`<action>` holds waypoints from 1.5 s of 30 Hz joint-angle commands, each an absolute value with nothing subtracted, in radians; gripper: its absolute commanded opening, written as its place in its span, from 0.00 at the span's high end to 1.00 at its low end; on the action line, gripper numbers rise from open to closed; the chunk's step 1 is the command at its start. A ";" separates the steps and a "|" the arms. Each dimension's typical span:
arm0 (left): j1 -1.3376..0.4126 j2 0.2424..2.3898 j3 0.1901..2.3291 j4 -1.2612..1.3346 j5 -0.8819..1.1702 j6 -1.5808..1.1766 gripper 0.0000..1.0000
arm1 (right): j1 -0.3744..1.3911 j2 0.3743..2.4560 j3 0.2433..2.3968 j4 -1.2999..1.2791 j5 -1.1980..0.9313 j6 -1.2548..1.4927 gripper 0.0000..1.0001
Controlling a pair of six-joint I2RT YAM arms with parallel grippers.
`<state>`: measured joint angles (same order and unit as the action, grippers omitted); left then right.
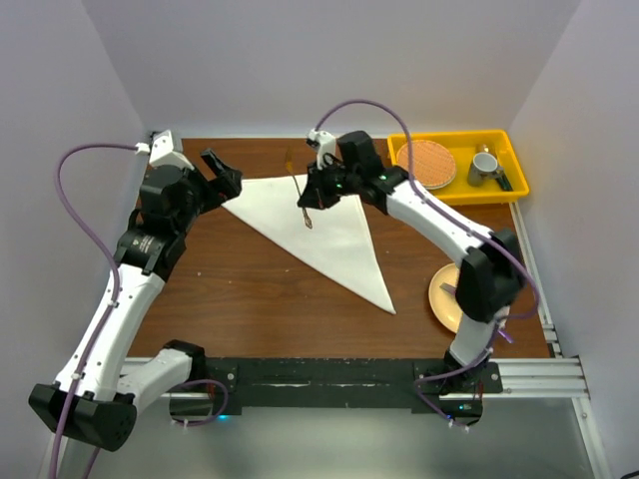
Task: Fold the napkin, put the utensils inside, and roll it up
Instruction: Place the utensil onto the napkin
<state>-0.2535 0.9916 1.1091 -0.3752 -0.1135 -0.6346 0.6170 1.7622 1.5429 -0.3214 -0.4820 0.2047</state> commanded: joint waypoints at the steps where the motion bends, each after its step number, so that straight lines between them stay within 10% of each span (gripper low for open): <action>1: -0.247 0.994 1.101 -0.511 -0.322 -0.581 0.07 | 0.672 1.960 1.823 -0.736 -0.099 0.043 1.00; 19: -0.238 1.043 1.063 -0.505 -0.380 -0.517 0.05 | 0.848 2.457 2.387 -1.077 0.186 -0.063 1.00; 45: -0.235 1.042 1.032 -0.476 -0.365 -0.509 0.06 | 0.865 2.548 2.438 -1.086 0.117 -0.083 1.00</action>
